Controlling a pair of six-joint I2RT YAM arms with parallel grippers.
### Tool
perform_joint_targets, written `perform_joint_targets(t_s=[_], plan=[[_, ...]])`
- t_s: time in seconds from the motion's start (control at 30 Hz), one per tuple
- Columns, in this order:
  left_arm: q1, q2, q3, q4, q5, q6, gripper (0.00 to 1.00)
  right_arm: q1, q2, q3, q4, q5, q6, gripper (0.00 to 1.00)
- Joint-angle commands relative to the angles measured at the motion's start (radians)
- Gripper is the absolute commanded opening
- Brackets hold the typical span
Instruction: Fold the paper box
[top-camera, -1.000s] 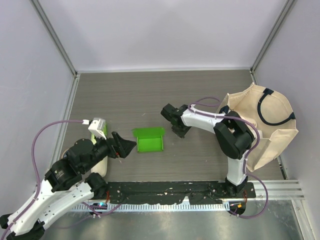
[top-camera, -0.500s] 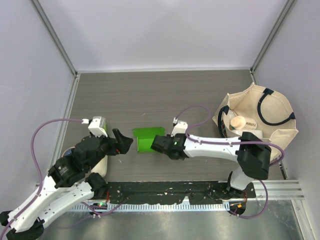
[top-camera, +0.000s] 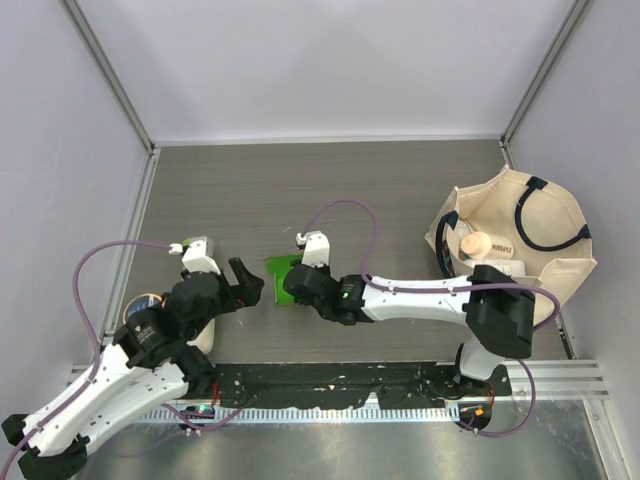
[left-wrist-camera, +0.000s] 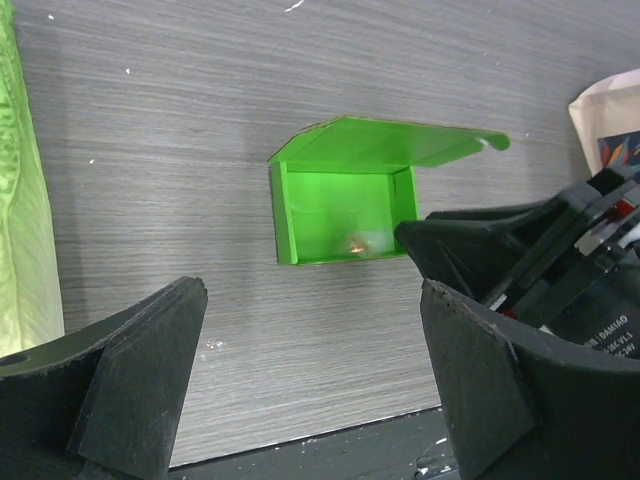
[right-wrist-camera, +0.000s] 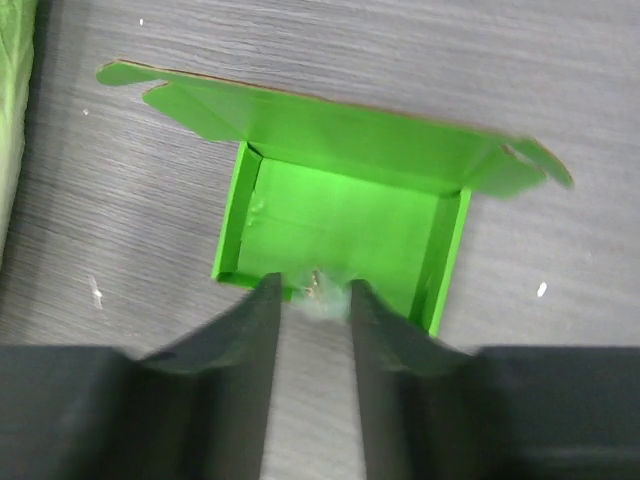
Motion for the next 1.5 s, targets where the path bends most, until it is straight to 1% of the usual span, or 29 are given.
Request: perform_joint_targets(t_s=[0.0,0.03,0.07,0.1,0.17,0.2,0.23,0.27,0.3,0.33,0.37,0.4,0.47,0.5,0.57,0.6,0.63,0.77,0.8,0.83,0.97,1.1,1.27,1.3,1.37,1.4,1.43,1.47], plan=[[0.003,0.067,-0.011,0.039,-0.016,-0.02,0.93,-0.059,0.023,-0.026,0.202,-0.099,-0.247,0.53],[0.005,0.087,-0.018,0.048,-0.013,-0.015,0.94,-0.072,0.023,-0.034,0.204,-0.151,-0.271,0.62],[0.014,0.103,-0.02,0.06,0.013,-0.009,0.95,-0.09,0.012,-0.042,0.212,-0.162,-0.293,0.76],[0.018,0.142,-0.02,0.088,0.028,-0.005,0.95,-0.092,-0.001,-0.048,0.218,-0.175,-0.325,0.77],[0.04,0.174,-0.028,0.125,0.059,0.017,0.95,-0.102,-0.05,-0.078,0.212,-0.198,-0.403,0.78],[0.075,0.189,-0.04,0.169,0.114,0.032,0.95,-0.127,-0.12,-0.097,0.219,-0.233,-0.431,0.77],[0.1,0.209,-0.046,0.195,0.151,0.047,0.95,-0.147,-0.155,-0.138,0.221,-0.268,-0.477,0.77],[0.153,0.219,-0.055,0.223,0.185,0.069,0.95,-0.168,-0.188,-0.161,0.225,-0.364,-0.499,0.75],[0.178,0.226,-0.081,0.282,0.246,0.078,0.94,-0.228,-0.257,-0.184,0.228,-0.421,-0.523,0.74],[0.201,0.242,-0.095,0.313,0.274,0.087,0.92,-0.254,-0.285,-0.225,0.23,-0.539,-0.57,0.73],[0.237,0.249,-0.121,0.371,0.301,0.11,0.9,-0.282,-0.316,-0.241,0.232,-0.587,-0.597,0.73],[0.25,0.255,-0.133,0.399,0.324,0.118,0.81,-0.323,-0.357,-0.279,0.244,-0.616,-0.626,0.73],[0.262,0.28,-0.159,0.445,0.308,0.117,0.72,-0.362,-0.383,-0.31,0.294,-0.704,-0.686,0.73],[0.262,0.292,-0.163,0.45,0.288,0.107,0.7,-0.397,-0.39,-0.322,0.305,-0.742,-0.706,0.72],[0.264,0.323,-0.178,0.502,0.297,0.11,0.73,-0.425,-0.377,-0.321,0.328,-0.841,-0.758,0.72],[0.262,0.335,-0.178,0.513,0.296,0.113,0.8,-0.438,-0.345,-0.3,0.327,-0.862,-0.767,0.71],[0.264,0.361,-0.181,0.525,0.286,0.121,0.82,-0.46,-0.327,-0.284,0.327,-0.88,-0.776,0.69],[0.265,0.424,-0.187,0.628,0.245,0.199,0.85,-0.475,-0.239,-0.211,0.273,-0.894,-0.845,0.63],[0.265,0.438,-0.186,0.643,0.236,0.234,0.84,-0.475,-0.227,-0.183,0.268,-0.887,-0.871,0.61],[0.264,0.447,-0.186,0.66,0.222,0.245,0.83,-0.475,-0.201,-0.174,0.226,-0.887,-0.884,0.58],[0.268,0.493,-0.187,0.731,0.193,0.307,0.79,-0.477,-0.178,-0.174,0.228,-0.844,-0.914,0.54],[0.272,0.525,-0.189,0.778,0.203,0.362,0.72,-0.477,-0.153,-0.161,0.238,-0.845,-0.921,0.49],[0.272,0.544,-0.218,0.877,0.259,0.403,0.7,-0.477,-0.141,-0.16,0.248,-0.856,-0.937,0.4],[0.272,0.548,-0.221,0.889,0.285,0.406,0.67,-0.475,-0.132,-0.152,0.248,-0.857,-0.939,0.37],[0.272,0.565,-0.213,0.886,0.289,0.406,0.63,-0.477,-0.121,-0.143,0.244,-0.862,-0.945,0.34],[0.273,0.571,-0.209,0.883,0.3,0.406,0.59,-0.477,-0.115,-0.137,0.241,-0.868,-0.947,0.32],[0.273,0.587,-0.203,0.88,0.308,0.408,0.57,-0.477,-0.112,-0.134,0.241,-0.873,-0.947,0.31],[0.273,0.593,-0.203,0.881,0.314,0.405,0.53,-0.477,-0.107,-0.134,0.239,-0.88,-0.948,0.3]])
